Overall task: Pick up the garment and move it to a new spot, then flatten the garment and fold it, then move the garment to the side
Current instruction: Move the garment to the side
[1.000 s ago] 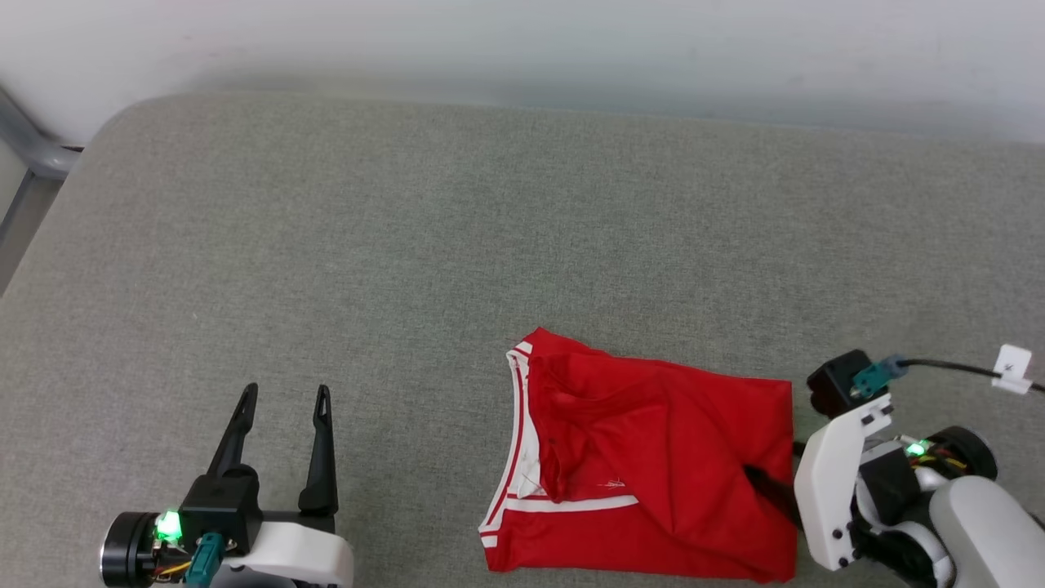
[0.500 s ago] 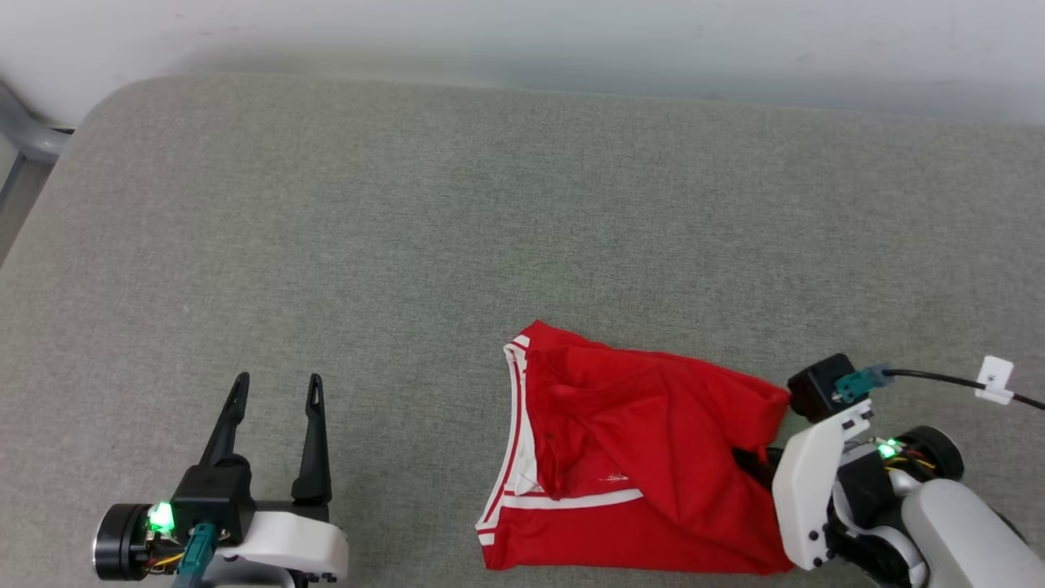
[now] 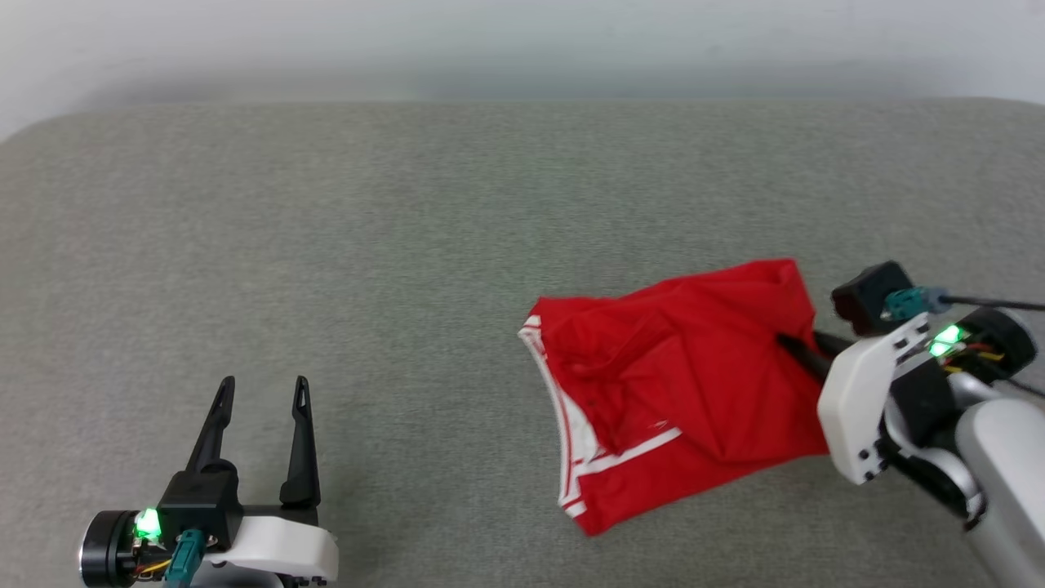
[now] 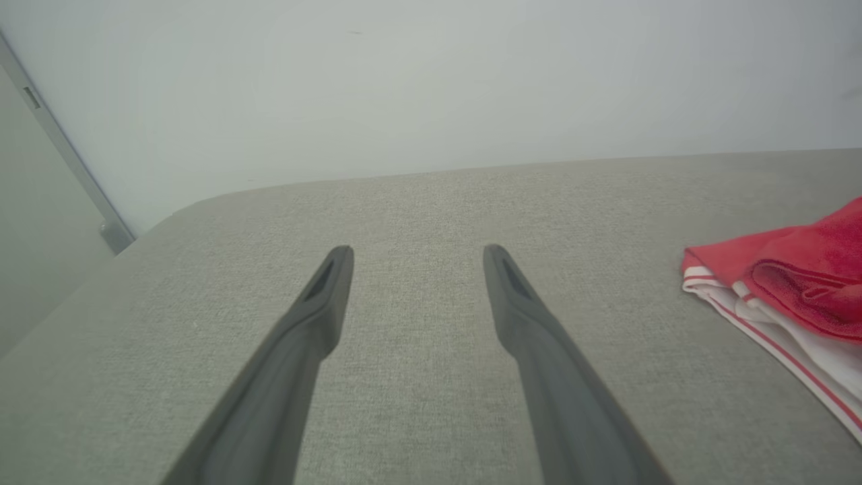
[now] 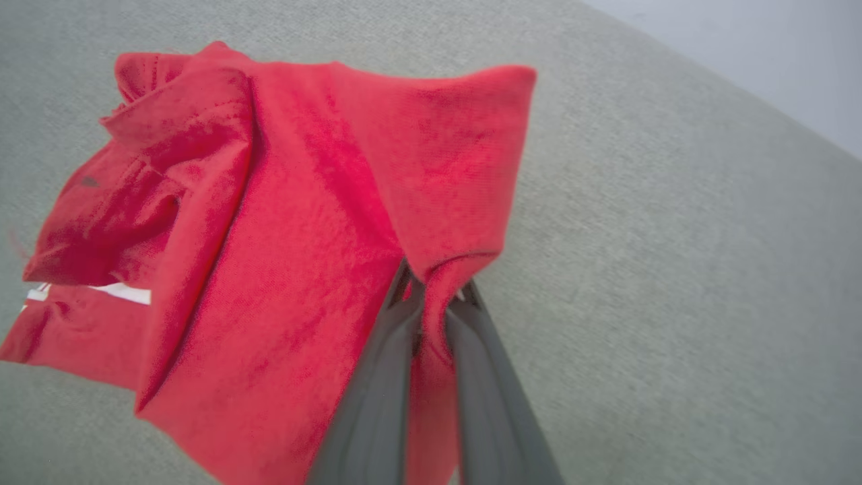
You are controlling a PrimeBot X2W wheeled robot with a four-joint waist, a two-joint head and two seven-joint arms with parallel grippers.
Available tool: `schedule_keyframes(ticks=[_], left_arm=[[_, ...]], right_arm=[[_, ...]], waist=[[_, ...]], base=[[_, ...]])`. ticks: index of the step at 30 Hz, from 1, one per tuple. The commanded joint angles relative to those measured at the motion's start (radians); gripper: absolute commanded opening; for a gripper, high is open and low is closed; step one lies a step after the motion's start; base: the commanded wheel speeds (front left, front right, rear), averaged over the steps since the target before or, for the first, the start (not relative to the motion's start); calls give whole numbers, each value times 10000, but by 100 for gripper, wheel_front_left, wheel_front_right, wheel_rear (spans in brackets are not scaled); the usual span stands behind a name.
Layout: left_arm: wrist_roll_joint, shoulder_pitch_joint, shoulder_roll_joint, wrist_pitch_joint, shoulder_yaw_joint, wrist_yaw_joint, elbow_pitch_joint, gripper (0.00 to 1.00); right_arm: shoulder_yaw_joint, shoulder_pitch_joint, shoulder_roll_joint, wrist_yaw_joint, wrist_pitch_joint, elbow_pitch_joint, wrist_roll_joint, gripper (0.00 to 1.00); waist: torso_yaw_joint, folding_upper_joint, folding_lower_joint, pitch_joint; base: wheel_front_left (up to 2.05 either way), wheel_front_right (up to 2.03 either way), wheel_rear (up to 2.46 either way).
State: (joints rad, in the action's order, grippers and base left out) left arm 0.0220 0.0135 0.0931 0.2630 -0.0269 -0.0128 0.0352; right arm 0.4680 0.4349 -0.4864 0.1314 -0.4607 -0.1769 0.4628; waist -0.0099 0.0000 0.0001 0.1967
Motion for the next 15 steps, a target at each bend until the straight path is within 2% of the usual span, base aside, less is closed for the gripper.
schedule_keyframes(ticks=[1,6,15], left_arm=[[0,24,44,24,-21,-13,-34,100],[-26,-16,75,22,-73,-29,-159,100],[-87,-302,295,22,-267,-3,-497,100]], right_arm=[[-55,224,-221,-16,15,132,-88,0],[-432,572,-767,-16,-110,496,-295,0],[-1636,657,-1200,-16,-543,795,-757,0]], waist=[[-369,0,-1,38],[-1070,0,-1,246],[-2012,0,-1,952]], base=[[0,0,0],[0,0,0],[0,0,0]])
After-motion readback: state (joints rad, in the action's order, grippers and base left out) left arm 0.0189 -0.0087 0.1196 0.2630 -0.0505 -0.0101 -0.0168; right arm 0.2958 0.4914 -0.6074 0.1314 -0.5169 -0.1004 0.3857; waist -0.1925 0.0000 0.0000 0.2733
